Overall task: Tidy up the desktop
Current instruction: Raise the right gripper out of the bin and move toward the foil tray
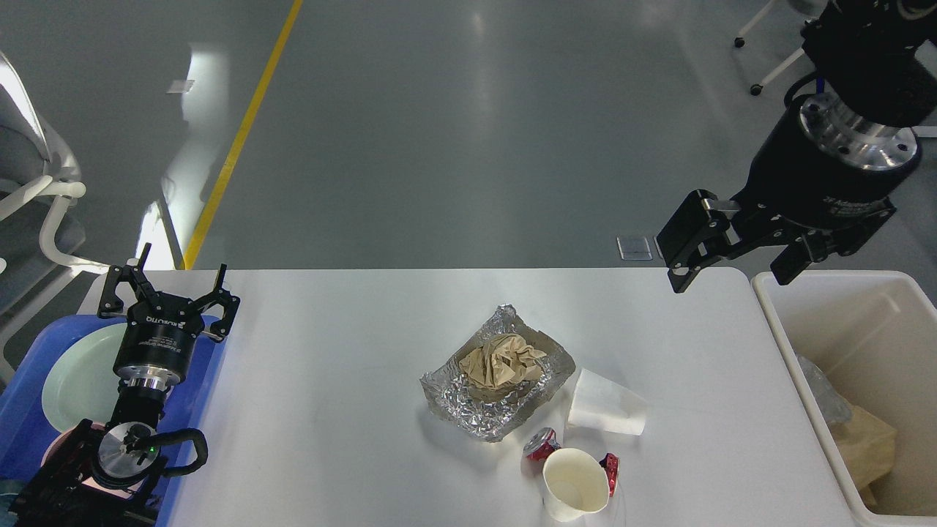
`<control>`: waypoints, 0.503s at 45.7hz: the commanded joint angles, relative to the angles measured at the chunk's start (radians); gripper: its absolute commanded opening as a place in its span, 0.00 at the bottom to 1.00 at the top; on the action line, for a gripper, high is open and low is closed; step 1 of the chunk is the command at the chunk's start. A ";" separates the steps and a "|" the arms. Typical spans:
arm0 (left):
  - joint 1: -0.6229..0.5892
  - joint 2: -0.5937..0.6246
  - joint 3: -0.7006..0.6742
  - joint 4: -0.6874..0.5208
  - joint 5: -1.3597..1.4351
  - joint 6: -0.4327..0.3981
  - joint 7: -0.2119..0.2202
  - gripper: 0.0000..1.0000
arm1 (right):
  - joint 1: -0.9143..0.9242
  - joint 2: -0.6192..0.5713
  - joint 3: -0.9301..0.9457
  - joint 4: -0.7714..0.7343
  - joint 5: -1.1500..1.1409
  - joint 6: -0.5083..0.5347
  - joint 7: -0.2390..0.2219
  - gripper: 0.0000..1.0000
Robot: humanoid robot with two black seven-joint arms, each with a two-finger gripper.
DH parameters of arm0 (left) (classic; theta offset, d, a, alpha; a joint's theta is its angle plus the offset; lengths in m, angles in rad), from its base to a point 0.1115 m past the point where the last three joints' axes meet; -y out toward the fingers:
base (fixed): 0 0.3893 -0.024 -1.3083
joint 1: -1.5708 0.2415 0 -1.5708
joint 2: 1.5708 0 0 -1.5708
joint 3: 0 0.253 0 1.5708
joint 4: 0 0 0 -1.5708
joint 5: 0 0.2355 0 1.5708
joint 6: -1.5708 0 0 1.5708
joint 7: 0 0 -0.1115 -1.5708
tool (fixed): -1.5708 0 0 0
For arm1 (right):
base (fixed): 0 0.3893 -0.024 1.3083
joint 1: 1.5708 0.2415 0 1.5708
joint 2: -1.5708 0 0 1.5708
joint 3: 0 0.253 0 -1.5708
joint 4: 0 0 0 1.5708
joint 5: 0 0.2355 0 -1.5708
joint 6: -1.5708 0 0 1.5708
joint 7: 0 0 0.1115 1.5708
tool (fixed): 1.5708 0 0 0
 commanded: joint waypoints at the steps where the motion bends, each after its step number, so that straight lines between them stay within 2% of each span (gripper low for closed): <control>1: 0.000 0.000 0.000 0.000 0.000 0.000 0.000 0.97 | 0.002 0.003 0.015 -0.015 0.004 -0.004 0.000 1.00; 4: 0.000 0.000 0.000 0.000 0.000 0.000 0.000 0.97 | -0.003 0.023 0.025 -0.021 0.006 -0.016 0.000 1.00; 14: 0.000 0.000 0.000 0.000 0.000 0.000 0.000 0.97 | -0.127 0.107 0.127 -0.090 0.047 -0.200 0.000 1.00; 23: 0.000 0.000 0.000 0.000 0.000 0.000 0.000 0.97 | -0.356 0.179 0.245 -0.283 0.050 -0.246 0.000 1.00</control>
